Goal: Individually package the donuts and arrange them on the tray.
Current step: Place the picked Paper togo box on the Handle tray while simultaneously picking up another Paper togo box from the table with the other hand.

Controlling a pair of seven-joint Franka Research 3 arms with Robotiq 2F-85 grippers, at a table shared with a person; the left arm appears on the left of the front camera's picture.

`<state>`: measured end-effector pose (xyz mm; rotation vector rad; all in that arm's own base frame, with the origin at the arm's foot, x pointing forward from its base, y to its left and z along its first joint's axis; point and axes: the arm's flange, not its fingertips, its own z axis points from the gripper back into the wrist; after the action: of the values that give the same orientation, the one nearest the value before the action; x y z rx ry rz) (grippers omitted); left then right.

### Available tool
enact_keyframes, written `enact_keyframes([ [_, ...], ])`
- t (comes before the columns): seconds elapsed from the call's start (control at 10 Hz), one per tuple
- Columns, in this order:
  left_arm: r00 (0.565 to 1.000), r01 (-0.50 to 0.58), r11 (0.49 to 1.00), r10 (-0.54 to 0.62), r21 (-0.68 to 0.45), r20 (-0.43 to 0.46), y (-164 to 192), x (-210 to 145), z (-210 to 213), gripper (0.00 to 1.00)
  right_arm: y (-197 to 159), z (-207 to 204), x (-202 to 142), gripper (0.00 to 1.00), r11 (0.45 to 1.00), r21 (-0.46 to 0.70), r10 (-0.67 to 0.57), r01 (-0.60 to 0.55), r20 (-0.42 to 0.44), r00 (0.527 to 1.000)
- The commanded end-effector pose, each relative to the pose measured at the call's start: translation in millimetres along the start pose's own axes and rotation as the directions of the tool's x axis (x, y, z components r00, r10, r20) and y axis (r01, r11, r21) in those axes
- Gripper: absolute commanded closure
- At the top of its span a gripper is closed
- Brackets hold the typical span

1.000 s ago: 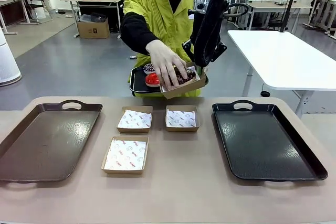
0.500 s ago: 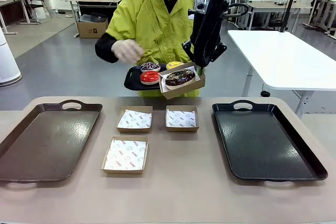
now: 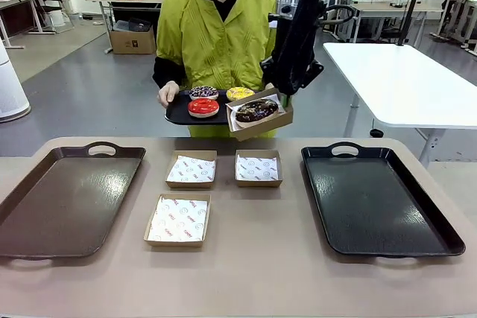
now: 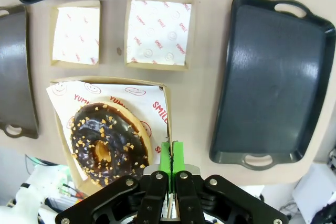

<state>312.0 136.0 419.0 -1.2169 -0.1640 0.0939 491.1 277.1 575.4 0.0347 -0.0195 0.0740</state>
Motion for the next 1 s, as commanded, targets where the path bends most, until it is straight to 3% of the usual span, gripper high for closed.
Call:
enact_keyframes([
  [0.0,0.998,0.012,0.987,-0.002,0.159,-0.06,-35,15,-14,0.0,-53,1,-21,0.99,0.999,0.034,-0.006,0.006,0.008,1.0],
  [0.2,0.994,0.04,0.955,-0.009,0.293,-0.106,-82,29,-40,0.0,-107,3,-42,0.99,1.0,-0.005,-0.02,0.021,0.074,0.997],
  [0.4,0.985,0.075,0.88,0.008,0.469,-0.173,-125,45,-85,0.0,-157,-14,-52,0.99,0.999,-0.048,-0.01,0.017,0.141,0.99],
  [0.6,0.981,0.088,0.776,0.041,0.624,-0.189,-152,65,-130,0.0,-184,-46,-52,0.99,1.0,0.007,0.004,-0.006,0.149,0.989],
  [0.9,0.988,0.093,0.569,0.05,0.817,-0.147,-157,80,-208,0.0,-211,-91,-68,0.99,0.997,0.072,-0.044,0.035,0.13,0.99],
])
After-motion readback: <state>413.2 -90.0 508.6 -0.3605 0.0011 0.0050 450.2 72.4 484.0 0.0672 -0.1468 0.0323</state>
